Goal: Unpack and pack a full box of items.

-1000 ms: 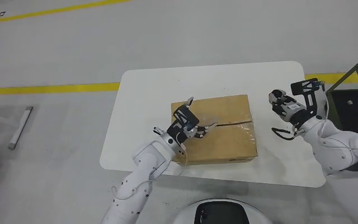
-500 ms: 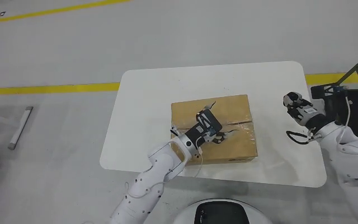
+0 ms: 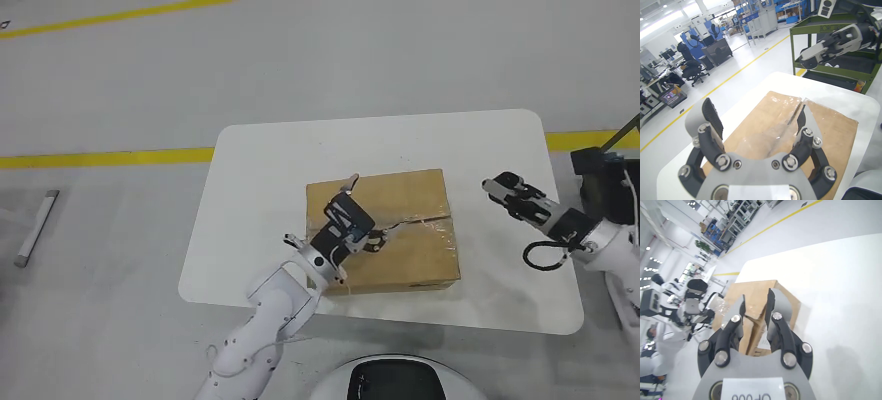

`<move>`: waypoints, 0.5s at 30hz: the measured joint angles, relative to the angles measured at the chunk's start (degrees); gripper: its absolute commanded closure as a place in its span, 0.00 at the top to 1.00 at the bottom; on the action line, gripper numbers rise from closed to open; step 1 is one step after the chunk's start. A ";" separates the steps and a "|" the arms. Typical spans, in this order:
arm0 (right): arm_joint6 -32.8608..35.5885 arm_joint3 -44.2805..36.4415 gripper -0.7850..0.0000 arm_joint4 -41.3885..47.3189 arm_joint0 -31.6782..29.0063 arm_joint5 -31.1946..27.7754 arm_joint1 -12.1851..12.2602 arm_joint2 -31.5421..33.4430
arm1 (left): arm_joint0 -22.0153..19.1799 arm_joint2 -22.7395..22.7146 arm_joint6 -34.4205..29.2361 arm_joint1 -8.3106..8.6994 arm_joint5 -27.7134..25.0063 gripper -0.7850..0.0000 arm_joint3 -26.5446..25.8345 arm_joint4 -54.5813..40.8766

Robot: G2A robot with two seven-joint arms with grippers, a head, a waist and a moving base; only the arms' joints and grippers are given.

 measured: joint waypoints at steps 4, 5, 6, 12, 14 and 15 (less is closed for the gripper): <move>8.63 1.23 1.00 8.91 2.81 2.41 0.46 -0.40 | 5.11 -5.34 -2.98 0.97 1.55 1.00 -4.17 1.29; 9.82 1.41 1.00 9.91 3.36 2.67 0.55 -0.41 | 6.32 -6.60 -3.62 1.19 1.82 1.00 -5.10 1.62; 10.43 1.52 1.00 10.38 3.66 2.78 0.59 -0.39 | 7.92 -8.27 -4.25 1.45 2.11 1.00 -6.31 1.83; 10.29 1.51 1.00 10.24 3.62 2.75 0.58 -0.36 | 14.84 -15.42 -6.19 2.51 2.74 1.00 -10.59 3.94; 10.29 1.51 1.00 10.24 3.62 2.75 0.58 -0.37 | 16.42 -16.92 -6.43 2.68 3.05 1.00 -11.25 3.98; 10.29 1.51 1.00 10.24 3.62 2.75 0.58 -0.37 | 17.27 -17.71 -6.53 2.75 3.29 1.00 -11.59 3.89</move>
